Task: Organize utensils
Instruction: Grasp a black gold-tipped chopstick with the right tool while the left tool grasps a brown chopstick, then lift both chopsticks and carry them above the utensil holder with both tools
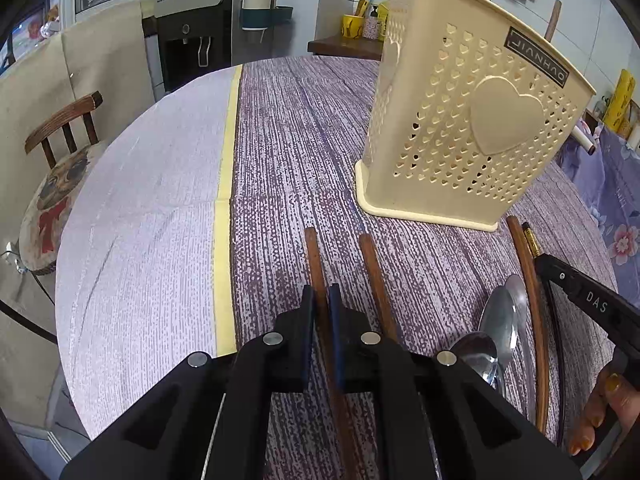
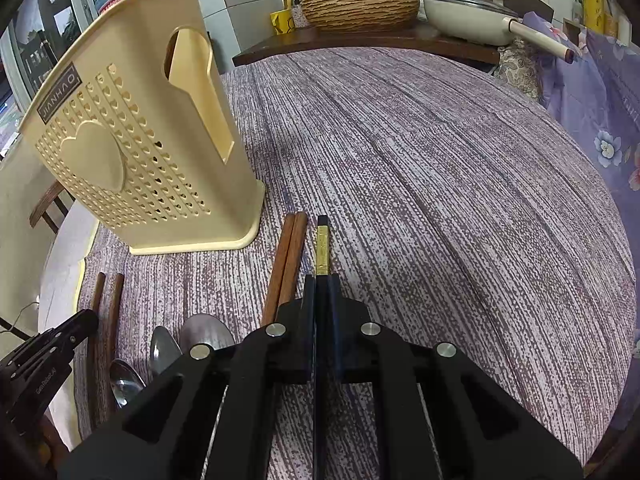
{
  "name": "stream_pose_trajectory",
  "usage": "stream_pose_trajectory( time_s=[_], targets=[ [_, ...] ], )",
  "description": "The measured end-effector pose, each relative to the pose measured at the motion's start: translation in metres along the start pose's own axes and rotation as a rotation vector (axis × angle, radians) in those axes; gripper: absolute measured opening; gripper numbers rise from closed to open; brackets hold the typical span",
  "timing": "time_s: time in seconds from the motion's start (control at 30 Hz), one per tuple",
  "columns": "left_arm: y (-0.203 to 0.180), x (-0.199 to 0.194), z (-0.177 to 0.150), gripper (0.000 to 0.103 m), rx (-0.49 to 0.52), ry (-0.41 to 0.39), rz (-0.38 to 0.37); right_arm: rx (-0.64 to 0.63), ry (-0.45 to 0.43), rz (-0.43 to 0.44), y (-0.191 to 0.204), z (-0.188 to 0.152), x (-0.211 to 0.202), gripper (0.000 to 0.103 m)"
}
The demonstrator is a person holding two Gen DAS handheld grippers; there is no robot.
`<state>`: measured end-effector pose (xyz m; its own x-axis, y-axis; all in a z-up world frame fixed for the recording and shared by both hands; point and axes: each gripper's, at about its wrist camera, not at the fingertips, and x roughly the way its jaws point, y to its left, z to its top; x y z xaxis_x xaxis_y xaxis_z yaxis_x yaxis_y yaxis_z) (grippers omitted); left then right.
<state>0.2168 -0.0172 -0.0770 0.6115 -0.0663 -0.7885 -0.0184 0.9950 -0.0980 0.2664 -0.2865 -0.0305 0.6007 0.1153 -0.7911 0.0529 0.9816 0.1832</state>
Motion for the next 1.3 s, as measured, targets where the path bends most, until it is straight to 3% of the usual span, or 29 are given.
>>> stream_pose_trajectory(
  time_s=[0.33, 0.57, 0.9, 1.3],
  targets=[
    [0.008, -0.004, 0.01, 0.008, -0.018, -0.02, -0.02, 0.028, -0.077, 0.106, -0.006, 0.006, -0.022, 0.008],
    [0.009, -0.043, 0.022, 0.007, -0.022, -0.126, -0.07, 0.005, -0.182, 0.194, -0.009, 0.014, -0.06, 0.008],
    [0.008, -0.105, 0.038, 0.007, -0.002, -0.294, -0.11, -0.088, -0.336, 0.236, 0.001, 0.017, -0.13, 0.008],
    [0.007, -0.14, 0.036, 0.007, 0.029, -0.371, -0.147, -0.146, -0.38, 0.271, 0.002, 0.014, -0.168, 0.008]
  ],
)
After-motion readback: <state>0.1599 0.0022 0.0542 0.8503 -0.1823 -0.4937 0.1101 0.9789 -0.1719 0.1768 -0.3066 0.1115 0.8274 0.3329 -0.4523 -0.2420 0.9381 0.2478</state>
